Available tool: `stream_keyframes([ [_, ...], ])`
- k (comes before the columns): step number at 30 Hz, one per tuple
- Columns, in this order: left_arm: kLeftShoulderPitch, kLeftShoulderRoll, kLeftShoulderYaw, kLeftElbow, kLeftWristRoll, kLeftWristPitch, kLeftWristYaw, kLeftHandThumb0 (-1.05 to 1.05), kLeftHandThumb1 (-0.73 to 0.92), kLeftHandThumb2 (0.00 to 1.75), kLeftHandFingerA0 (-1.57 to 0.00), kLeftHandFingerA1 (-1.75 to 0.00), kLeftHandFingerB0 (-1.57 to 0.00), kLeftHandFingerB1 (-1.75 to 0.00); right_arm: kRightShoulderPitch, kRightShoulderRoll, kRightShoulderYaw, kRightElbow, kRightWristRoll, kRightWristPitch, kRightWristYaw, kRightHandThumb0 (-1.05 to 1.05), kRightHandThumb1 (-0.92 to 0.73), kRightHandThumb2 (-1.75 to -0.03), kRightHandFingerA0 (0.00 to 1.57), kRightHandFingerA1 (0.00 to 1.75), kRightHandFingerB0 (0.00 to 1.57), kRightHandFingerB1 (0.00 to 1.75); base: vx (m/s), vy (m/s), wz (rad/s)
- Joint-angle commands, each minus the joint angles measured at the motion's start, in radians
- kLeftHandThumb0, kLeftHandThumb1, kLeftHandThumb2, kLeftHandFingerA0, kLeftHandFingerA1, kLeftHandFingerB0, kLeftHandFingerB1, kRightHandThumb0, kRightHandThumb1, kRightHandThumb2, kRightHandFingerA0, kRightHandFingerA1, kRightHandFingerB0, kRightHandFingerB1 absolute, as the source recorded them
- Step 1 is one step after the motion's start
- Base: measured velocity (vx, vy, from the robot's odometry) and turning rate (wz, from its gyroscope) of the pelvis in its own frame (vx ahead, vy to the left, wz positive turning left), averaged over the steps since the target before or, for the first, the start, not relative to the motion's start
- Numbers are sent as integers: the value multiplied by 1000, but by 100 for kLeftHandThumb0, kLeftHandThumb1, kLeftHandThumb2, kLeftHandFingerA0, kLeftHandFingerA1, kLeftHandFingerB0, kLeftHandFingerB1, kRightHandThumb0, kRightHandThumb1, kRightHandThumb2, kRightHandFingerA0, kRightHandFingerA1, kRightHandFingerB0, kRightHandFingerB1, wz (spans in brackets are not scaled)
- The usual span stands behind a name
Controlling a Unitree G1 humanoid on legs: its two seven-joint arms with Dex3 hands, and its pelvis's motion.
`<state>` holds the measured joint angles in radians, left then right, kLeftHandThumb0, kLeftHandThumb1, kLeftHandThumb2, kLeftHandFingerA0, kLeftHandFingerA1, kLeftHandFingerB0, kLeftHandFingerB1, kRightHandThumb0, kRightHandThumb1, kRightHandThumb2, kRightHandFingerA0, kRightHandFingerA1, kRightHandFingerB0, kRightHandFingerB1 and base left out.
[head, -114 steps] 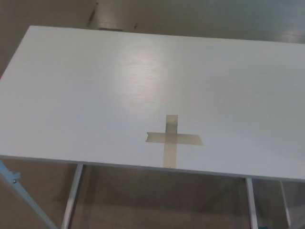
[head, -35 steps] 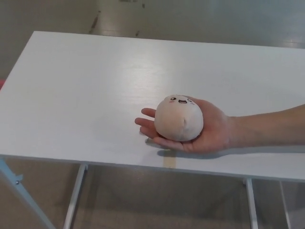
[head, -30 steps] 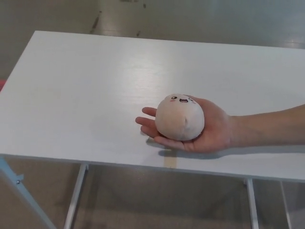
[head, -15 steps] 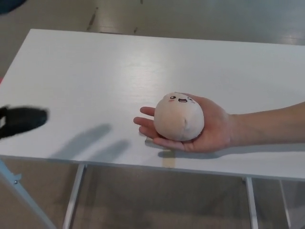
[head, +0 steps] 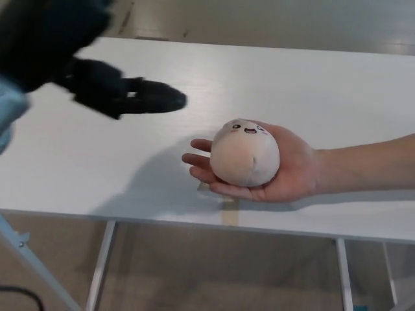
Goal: Use the left hand to take the pink dumpling toy on a person's hand and put it on the desk.
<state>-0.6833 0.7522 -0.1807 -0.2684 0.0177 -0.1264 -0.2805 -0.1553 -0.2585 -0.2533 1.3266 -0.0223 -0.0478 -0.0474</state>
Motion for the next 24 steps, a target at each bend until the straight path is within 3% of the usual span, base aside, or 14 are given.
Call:
stream_keyframes([
  [1,-203,-89,-269,160,267,317,-238,-33,17,81,0,-49,0,-47,0,-12,-6,4,16,23,34,-23,-69,-61,58,43,54,42,0,0,0],
  [16,-268,-280,-467,421,404,443,-218,-33,17,81,0,-49,0,-48,-26,-12,-20,1,27,32,33,-23,-68,-60,57,42,59,44,0,0,0],
  [17,-270,-296,-480,449,415,462,-221,-66,40,73,-8,-38,-7,-29,-28,-13,-19,1,25,32,35,-24,-68,-60,56,42,59,44,0,0,0],
  [23,-273,-355,-512,535,467,514,-232,-69,40,68,-8,-35,-8,-29,-26,-15,-14,1,24,28,48,-23,-68,-60,58,43,59,44,0,0,0],
  [24,-274,-365,-517,552,477,515,-230,-64,45,55,-14,-29,-9,-24,-27,-15,-14,2,24,29,47,-23,-68,-60,58,43,59,44,0,0,0],
])
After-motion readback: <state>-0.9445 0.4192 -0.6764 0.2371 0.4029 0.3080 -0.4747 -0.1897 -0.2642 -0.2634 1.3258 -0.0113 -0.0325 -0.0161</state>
